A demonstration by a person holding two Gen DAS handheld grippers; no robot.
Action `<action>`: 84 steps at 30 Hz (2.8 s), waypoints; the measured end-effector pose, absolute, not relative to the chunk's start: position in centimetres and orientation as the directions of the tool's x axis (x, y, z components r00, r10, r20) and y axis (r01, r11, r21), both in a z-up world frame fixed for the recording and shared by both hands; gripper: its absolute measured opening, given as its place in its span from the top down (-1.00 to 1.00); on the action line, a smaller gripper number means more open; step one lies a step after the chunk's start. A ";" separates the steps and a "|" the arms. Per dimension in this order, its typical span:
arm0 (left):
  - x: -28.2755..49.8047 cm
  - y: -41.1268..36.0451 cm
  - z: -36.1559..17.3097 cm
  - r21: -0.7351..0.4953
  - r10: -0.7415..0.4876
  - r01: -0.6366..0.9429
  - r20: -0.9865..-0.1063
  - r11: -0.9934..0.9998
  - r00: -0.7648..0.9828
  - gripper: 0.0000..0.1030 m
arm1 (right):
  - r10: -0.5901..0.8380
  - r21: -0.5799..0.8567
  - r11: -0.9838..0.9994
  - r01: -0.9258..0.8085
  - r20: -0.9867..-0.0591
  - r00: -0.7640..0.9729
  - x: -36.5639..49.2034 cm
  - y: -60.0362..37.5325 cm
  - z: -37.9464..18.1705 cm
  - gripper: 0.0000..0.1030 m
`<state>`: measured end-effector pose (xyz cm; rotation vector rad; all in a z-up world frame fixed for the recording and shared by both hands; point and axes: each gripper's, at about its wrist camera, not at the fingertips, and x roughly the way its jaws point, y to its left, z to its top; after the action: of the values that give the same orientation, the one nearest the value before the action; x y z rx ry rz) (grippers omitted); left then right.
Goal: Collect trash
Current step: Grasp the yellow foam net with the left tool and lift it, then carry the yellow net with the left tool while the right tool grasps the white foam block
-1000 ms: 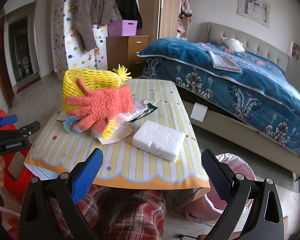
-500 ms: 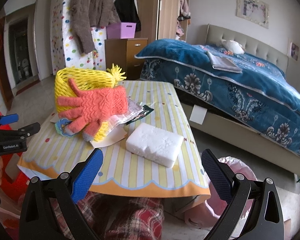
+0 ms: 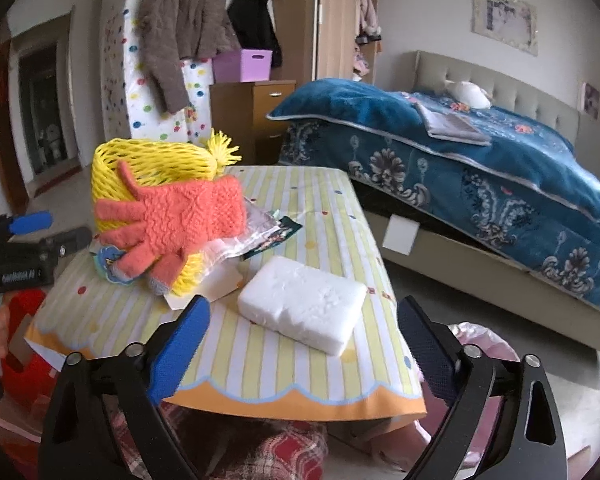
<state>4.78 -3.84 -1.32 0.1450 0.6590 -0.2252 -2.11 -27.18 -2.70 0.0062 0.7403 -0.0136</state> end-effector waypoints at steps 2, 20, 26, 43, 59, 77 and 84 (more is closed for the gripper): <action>5.4 -3.3 -0.8 0.052 -0.172 0.254 -0.603 0.966 0.779 -0.62 | 0.006 0.012 1.000 0.003 -0.662 0.750 -1.9 -27.1 -2.7 -0.20; 11.9 -4.3 -1.4 -0.031 -0.332 0.412 -0.647 0.911 0.686 0.52 | 0.060 -0.019 0.995 -0.095 -0.650 0.758 2.2 -24.6 -3.2 -0.22; 13.0 -3.7 1.0 -0.028 -0.319 0.375 -0.584 0.927 0.746 0.77 | 0.058 -0.005 0.997 -0.079 -0.628 0.776 3.0 -24.5 -2.7 -0.25; 12.3 -5.4 4.9 -0.051 -0.402 0.444 -0.525 0.894 0.750 0.79 | 0.026 0.004 1.000 -0.030 -0.613 0.790 1.4 -25.9 -2.3 -0.40; 7.0 -3.9 11.3 -0.034 -0.403 0.420 -0.365 0.907 0.839 0.79 | 0.009 0.024 1.000 0.006 -0.586 0.810 -1.6 -27.8 -1.4 -0.42; 3.5 -4.3 4.3 0.020 -0.331 0.382 -0.459 0.924 0.824 0.79 | 0.016 0.044 0.999 0.020 -0.685 0.729 -0.6 -30.6 -7.7 -0.15; 3.9 -6.0 3.9 0.025 -0.355 0.413 -0.465 0.910 0.811 0.79 | 0.093 0.103 0.994 -0.029 -0.691 0.717 0.9 -31.4 -9.0 0.37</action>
<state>3.95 -5.99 3.94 0.1272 0.4714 -0.4119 0.93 -31.41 -9.03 0.0873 0.7690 0.0672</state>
